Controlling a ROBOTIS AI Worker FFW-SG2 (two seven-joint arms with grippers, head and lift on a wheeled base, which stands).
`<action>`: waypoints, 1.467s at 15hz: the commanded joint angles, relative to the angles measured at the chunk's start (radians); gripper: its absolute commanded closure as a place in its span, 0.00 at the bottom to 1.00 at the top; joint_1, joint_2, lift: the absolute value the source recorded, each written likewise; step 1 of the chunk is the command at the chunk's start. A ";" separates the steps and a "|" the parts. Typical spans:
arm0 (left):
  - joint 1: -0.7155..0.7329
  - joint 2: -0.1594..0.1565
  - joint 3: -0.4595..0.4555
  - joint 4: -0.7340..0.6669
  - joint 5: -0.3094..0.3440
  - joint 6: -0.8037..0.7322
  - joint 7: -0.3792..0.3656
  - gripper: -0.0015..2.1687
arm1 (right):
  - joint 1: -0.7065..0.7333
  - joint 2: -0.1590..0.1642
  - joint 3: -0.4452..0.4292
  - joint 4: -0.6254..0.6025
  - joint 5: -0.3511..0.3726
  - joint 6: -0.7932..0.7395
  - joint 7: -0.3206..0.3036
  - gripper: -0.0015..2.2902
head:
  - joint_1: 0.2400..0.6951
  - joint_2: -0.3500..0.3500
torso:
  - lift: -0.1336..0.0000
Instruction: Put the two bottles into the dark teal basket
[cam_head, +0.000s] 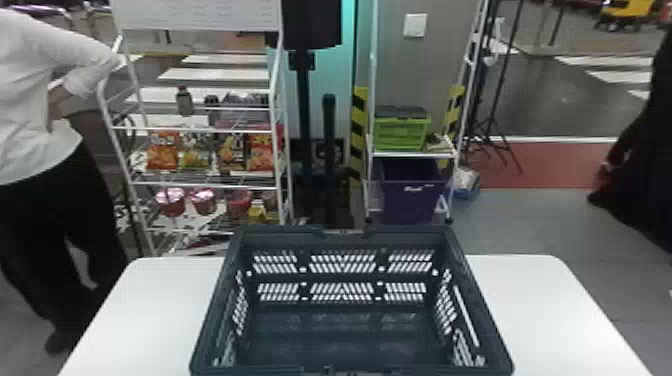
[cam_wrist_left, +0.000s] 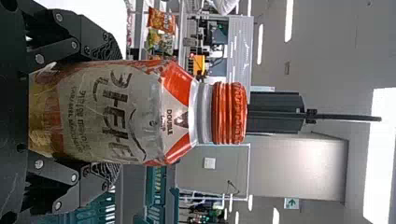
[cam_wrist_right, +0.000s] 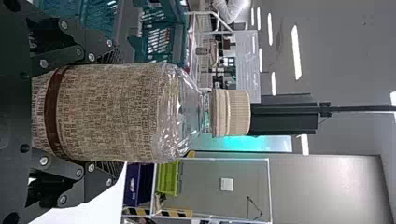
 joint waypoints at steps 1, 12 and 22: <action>0.000 0.000 0.000 0.022 0.000 -0.032 0.000 0.99 | -0.035 0.001 0.010 -0.095 0.030 0.129 0.000 0.75 | 0.57 0.50 | 1.00; -0.031 0.029 0.009 0.079 0.055 -0.041 -0.029 0.99 | -0.590 0.001 0.251 -0.258 0.282 1.166 -0.124 0.75 | 0.57 0.50 | 1.00; -0.087 0.029 0.026 0.160 0.104 -0.041 -0.058 0.99 | -1.094 0.001 0.440 0.139 0.355 1.515 -0.239 0.75 | 0.57 0.50 | 1.00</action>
